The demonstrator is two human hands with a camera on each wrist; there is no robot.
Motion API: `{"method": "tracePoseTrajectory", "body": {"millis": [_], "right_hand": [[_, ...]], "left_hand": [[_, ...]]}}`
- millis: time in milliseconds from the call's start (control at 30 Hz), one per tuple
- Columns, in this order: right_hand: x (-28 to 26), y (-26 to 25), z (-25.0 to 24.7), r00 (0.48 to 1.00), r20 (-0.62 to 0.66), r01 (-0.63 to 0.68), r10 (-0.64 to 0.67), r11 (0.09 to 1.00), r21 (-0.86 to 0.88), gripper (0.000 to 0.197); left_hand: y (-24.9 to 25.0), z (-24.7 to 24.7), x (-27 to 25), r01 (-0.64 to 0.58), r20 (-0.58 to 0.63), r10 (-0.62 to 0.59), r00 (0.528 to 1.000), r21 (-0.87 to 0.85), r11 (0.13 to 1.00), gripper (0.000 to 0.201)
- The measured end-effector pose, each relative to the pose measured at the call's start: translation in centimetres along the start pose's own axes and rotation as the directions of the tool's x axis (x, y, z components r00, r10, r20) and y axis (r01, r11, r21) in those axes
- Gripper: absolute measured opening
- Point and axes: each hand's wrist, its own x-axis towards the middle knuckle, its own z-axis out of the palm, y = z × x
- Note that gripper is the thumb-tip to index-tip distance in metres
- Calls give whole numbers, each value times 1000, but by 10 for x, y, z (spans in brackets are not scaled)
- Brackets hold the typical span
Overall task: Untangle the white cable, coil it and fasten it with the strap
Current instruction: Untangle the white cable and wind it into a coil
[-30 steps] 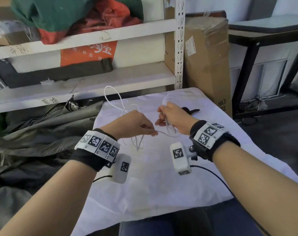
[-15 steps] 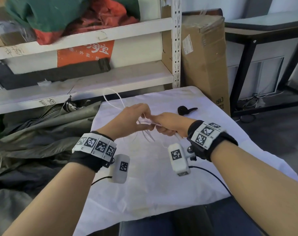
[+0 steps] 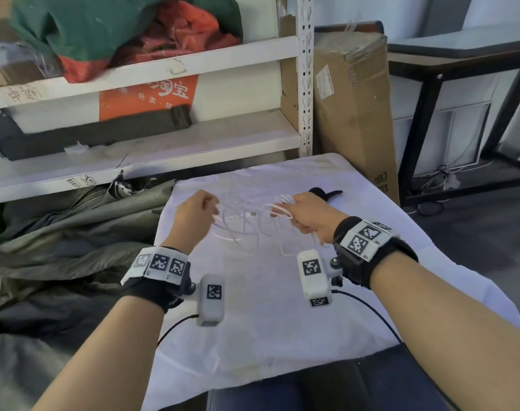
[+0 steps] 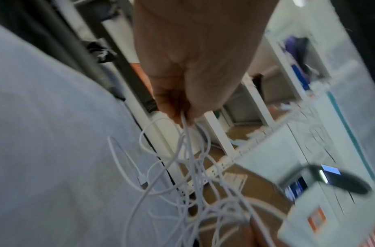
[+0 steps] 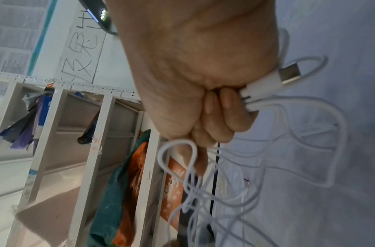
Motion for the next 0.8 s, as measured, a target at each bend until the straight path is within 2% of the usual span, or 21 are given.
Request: {"method": "tracePoseTrajectory", "body": {"millis": [33, 67, 100, 133, 167, 200, 267, 300, 333, 367, 400, 433, 500, 567, 600, 633, 667, 700, 733, 767, 800], "right_hand": [[1, 2, -4, 998, -59, -4, 6, 999, 34, 24], [2, 4, -8, 992, -123, -1, 10, 997, 75, 21], [3, 5, -13, 982, -189, 7, 15, 993, 114, 19], [5, 7, -18, 967, -253, 16, 23, 988, 153, 19], [5, 9, -22, 949, -311, 23, 40, 981, 194, 19], [6, 11, -27, 929, -365, 31, 59, 971, 236, 18], [9, 14, -33, 885, -452, 51, 109, 944, 327, 13], [10, 15, -34, 864, -484, 58, 139, 928, 369, 16], [11, 15, -35, 849, -502, 61, 162, 915, 398, 20], [12, 14, -35, 847, -504, 62, 170, 910, 411, 22], [12, 13, -34, 858, -488, 64, 160, 909, 412, 21], [12, 11, -32, 880, -456, 71, 137, 909, 410, 20], [11, 8, -27, 925, -372, 90, 74, 910, 406, 21], [9, 3, -22, 952, -305, 107, 12, 923, 369, 22], [7, 1, -20, 961, -277, 110, -9, 931, 349, 22], [5, -2, -18, 967, -252, 114, -30, 939, 325, 23], [3, -5, -16, 973, -226, 120, -52, 947, 297, 22], [2, -7, -15, 977, -199, 126, -74, 955, 267, 22], [0, -9, -13, 981, -172, 134, -94, 961, 243, 21], [-1, -11, -11, 983, -146, 144, -112, 963, 230, 21], [-2, -12, -10, 984, -122, 155, -129, 962, 227, 22]], "left_hand": [[-3, -2, 3, 95, -57, -105, 993, -161, 982, 16], [-6, -6, 5, 200, -89, -252, 964, -388, 900, 19], [-8, -11, 6, 290, -65, -398, 915, -580, 761, 21], [-13, -17, 5, 317, -68, -473, 879, -658, 683, 20], [-21, -22, 5, 345, -96, -513, 853, -633, 693, 17], [-26, -30, 5, 376, -81, -566, 820, -669, 641, 19], [-41, -35, 0, 501, -95, -653, 752, -562, 658, 29], [-48, -37, 0, 518, -73, -675, 734, -583, 626, 32], [-58, -36, 2, 513, -83, -666, 741, -571, 641, 32], [-58, -34, 4, 535, -81, -709, 701, -598, 597, 32], [-63, -29, 5, 499, -76, -698, 712, -644, 580, 33], [-63, -26, 6, 457, -54, -702, 710, -724, 517, 35], [-64, -18, 8, 413, -98, -646, 757, -695, 589, 37], [-54, -9, 8, 474, -154, -553, 818, -362, 802, 37], [-46, -7, 8, 442, -211, -472, 856, -177, 880, 38], [-30, -5, 4, 352, -259, -347, 901, -29, 936, 38], [-15, -3, 0, 217, -274, -197, 942, 47, 975, 37], [-3, 0, -2, 53, -225, -42, 973, 43, 998, 36], [13, 4, -5, -76, -131, 70, 989, -38, 996, 37], [21, 7, -7, -146, 2, 148, 989, -136, 980, 40], [30, 11, -10, -182, 147, 208, 967, -175, 968, 44]]}}
